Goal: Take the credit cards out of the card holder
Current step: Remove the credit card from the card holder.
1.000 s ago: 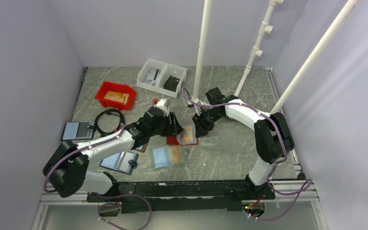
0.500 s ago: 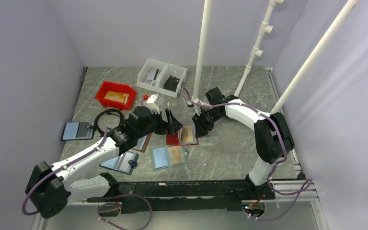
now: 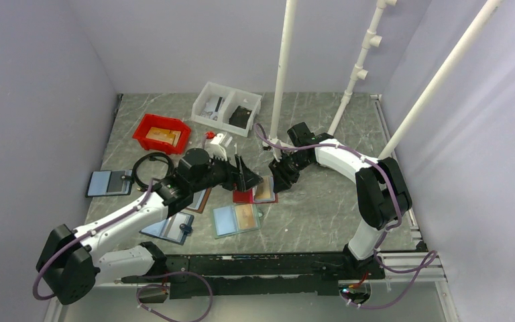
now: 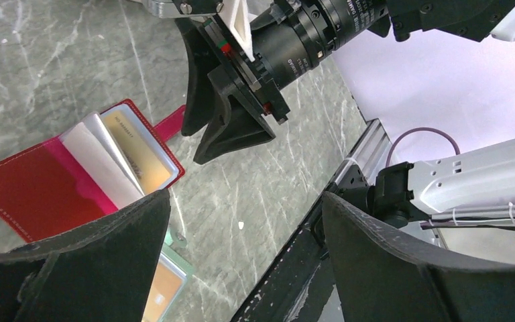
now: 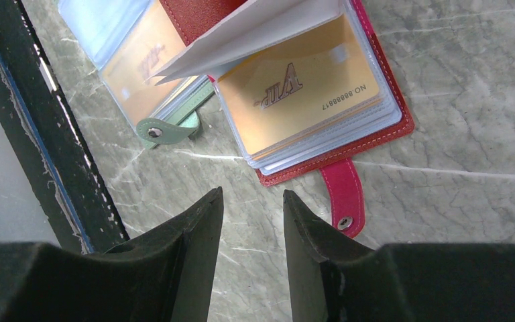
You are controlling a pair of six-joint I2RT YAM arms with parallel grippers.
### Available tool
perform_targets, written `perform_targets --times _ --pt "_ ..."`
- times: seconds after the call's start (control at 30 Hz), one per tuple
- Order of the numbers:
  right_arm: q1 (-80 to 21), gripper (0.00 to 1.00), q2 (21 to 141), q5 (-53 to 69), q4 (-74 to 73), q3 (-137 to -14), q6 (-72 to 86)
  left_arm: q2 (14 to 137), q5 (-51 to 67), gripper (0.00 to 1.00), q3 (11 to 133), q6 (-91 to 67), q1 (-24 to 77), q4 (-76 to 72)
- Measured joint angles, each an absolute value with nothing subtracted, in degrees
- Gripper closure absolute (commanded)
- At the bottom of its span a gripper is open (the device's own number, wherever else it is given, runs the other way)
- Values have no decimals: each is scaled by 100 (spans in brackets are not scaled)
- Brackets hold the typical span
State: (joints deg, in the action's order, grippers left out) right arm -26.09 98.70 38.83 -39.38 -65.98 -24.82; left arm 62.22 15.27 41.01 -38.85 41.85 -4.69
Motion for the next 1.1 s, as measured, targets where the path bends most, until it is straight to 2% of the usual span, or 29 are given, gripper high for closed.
perform_targets --times 0.47,0.83,1.1 --pt "-2609 59 9870 3879 -3940 -6637 -2484 7607 1855 18 4095 -3975 4185 -1048" --pt "-2620 60 9889 3769 -3933 -6639 -2443 8414 1592 39 4283 -4104 4187 -1090" --pt "-2635 64 9911 3551 -3791 -6639 -2263 8586 996 41 4600 -4125 4320 -692"
